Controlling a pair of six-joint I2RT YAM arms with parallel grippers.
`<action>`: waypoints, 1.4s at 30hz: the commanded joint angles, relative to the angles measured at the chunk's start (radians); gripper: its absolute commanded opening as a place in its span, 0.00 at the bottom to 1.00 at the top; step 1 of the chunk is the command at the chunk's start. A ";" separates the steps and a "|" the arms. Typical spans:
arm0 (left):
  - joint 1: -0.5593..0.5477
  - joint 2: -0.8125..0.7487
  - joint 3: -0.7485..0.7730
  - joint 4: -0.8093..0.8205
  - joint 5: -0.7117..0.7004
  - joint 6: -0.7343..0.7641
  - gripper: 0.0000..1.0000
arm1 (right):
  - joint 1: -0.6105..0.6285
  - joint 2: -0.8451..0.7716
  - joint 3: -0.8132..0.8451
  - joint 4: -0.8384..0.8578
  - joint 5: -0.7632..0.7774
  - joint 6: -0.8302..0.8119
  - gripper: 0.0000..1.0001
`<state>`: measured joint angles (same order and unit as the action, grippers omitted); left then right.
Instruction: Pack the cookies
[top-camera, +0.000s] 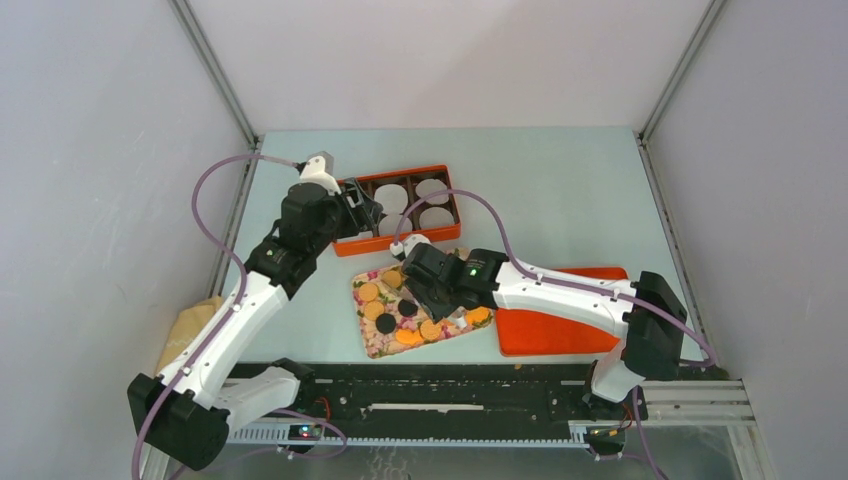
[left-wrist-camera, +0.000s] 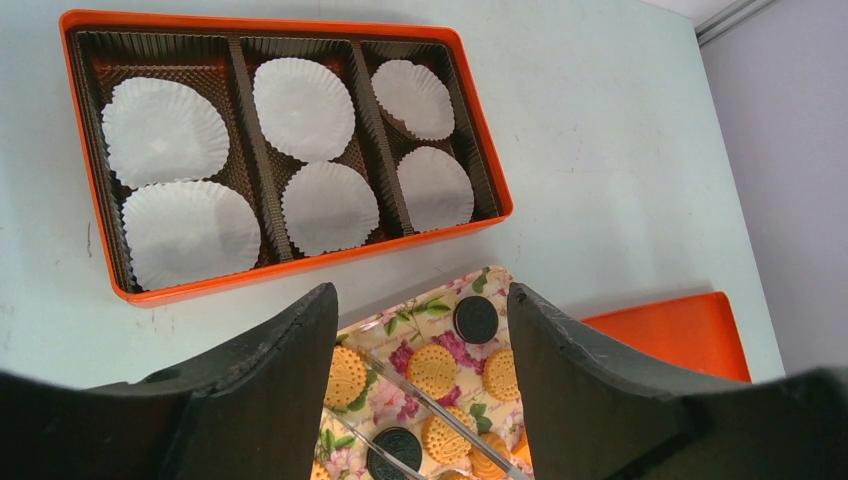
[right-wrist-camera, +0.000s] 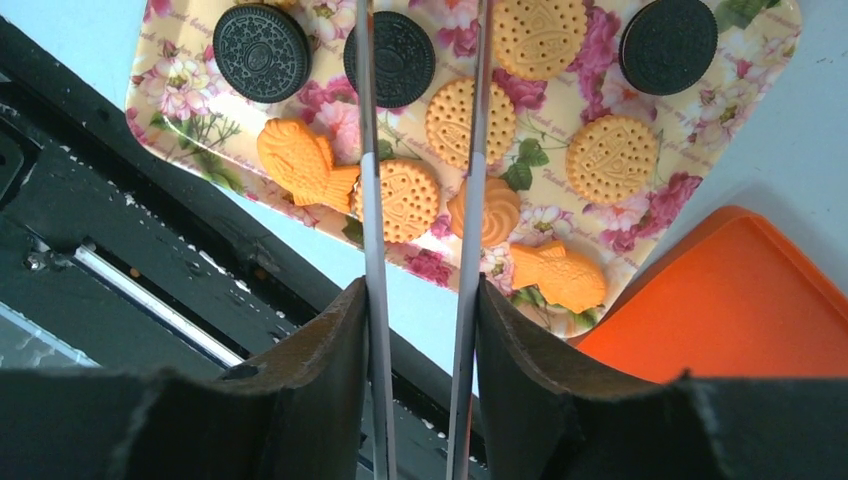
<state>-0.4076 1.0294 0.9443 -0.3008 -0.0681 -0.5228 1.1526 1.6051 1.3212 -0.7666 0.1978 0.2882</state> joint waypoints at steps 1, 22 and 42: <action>-0.002 -0.017 -0.026 0.036 -0.008 0.016 0.68 | -0.010 -0.008 0.013 0.033 0.027 0.021 0.42; 0.026 -0.135 0.018 -0.093 -0.244 0.003 0.69 | -0.103 0.144 0.501 -0.018 0.014 -0.113 0.23; 0.027 -0.284 -0.005 -0.216 -0.357 -0.003 0.69 | -0.276 0.591 0.925 0.028 -0.135 -0.158 0.23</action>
<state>-0.3855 0.7532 0.9455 -0.5148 -0.4145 -0.5236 0.8867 2.2147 2.1876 -0.7937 0.0917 0.1394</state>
